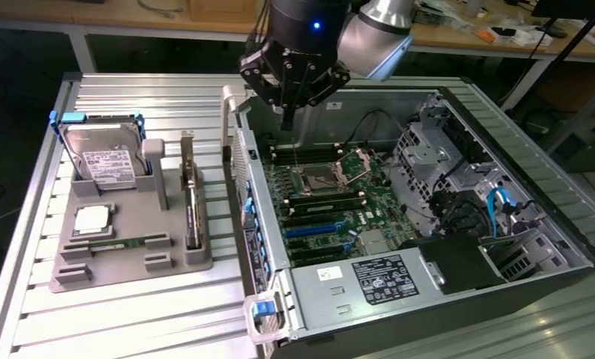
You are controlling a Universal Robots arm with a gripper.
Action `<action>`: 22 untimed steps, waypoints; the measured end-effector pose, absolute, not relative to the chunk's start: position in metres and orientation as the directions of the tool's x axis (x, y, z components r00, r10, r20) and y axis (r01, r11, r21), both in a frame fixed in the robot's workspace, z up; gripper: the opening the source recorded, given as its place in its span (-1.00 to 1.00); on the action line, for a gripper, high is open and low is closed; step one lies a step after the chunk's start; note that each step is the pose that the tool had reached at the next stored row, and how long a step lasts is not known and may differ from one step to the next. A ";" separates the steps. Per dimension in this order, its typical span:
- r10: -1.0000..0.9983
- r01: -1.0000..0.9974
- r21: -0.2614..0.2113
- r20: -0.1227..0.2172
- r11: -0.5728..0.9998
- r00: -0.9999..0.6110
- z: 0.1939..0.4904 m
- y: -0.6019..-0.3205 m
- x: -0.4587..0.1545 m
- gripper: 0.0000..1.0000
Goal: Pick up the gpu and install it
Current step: 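Reach for the gpu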
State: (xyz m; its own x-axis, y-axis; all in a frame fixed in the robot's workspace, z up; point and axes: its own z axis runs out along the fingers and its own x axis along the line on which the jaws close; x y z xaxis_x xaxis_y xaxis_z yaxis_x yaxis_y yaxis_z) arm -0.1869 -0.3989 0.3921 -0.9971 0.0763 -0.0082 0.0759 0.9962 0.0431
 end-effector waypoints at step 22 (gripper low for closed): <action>0.076 0.076 0.043 -0.008 0.996 -0.997 0.392 -0.399 -0.235 -0.79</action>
State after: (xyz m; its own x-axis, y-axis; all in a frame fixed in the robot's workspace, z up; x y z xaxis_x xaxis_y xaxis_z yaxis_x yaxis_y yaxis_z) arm -0.2347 -0.3989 0.3919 -0.9971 0.0762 -0.0082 0.0758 0.9962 0.0431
